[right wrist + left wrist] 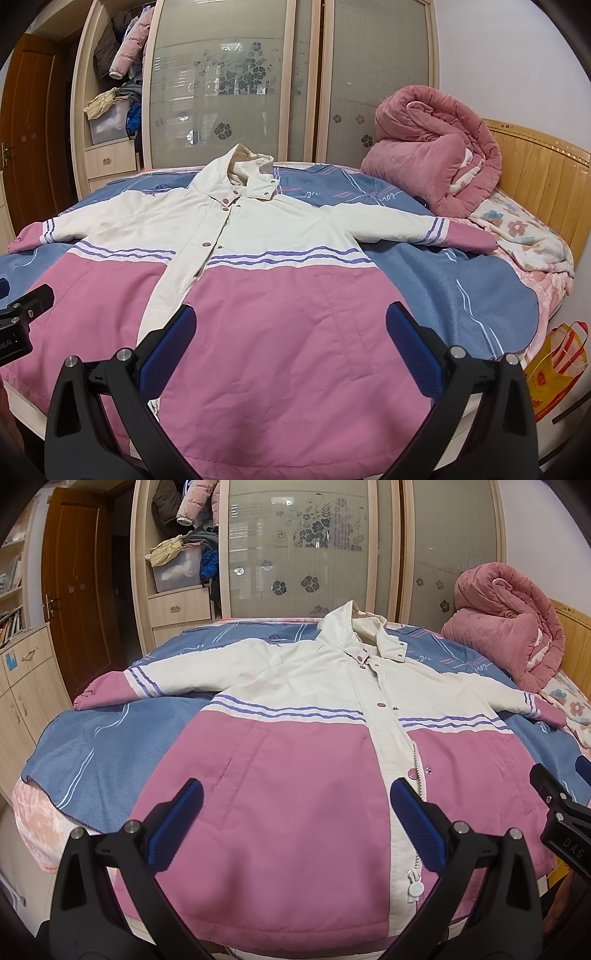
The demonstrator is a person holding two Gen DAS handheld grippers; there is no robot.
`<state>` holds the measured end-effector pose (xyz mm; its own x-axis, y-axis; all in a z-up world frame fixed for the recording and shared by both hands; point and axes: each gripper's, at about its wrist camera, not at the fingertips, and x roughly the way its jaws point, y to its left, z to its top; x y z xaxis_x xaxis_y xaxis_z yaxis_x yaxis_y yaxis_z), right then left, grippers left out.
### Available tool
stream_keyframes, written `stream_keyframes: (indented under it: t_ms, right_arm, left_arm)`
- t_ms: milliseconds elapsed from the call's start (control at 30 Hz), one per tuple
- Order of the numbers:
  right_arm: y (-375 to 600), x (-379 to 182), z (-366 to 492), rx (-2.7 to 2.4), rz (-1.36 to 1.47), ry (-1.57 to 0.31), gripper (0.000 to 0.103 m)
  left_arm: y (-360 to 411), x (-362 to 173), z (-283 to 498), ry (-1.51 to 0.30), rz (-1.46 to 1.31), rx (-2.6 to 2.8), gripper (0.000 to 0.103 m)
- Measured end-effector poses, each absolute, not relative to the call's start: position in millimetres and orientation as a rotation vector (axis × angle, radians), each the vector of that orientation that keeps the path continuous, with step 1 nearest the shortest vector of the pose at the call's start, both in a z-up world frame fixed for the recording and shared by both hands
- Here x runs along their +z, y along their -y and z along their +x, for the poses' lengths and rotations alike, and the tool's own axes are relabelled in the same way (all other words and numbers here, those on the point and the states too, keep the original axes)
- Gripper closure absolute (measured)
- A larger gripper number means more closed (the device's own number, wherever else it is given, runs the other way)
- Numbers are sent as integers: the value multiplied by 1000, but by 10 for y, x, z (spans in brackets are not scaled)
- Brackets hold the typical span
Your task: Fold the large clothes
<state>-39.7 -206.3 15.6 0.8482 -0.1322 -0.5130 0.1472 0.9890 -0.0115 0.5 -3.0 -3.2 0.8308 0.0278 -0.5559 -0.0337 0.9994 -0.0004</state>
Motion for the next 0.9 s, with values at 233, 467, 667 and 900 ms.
stream_keyframes:
  t_ms: [233, 467, 667, 900]
  right_arm:
    - [2067, 152, -397, -150, 29, -535, 1]
    - [2073, 148, -406, -148, 22, -535, 1]
    - [2070, 151, -416, -145, 22, -532, 1]
    - [2044, 147, -419, -136, 3, -531, 1]
  left_arm:
    - [27, -30, 7, -588, -11, 34, 2]
    - [24, -33, -2, -590, -10, 30, 2]
    - [32, -39, -2, -597, -7, 31, 2]
    - [25, -60, 6, -602, -1, 21, 2]
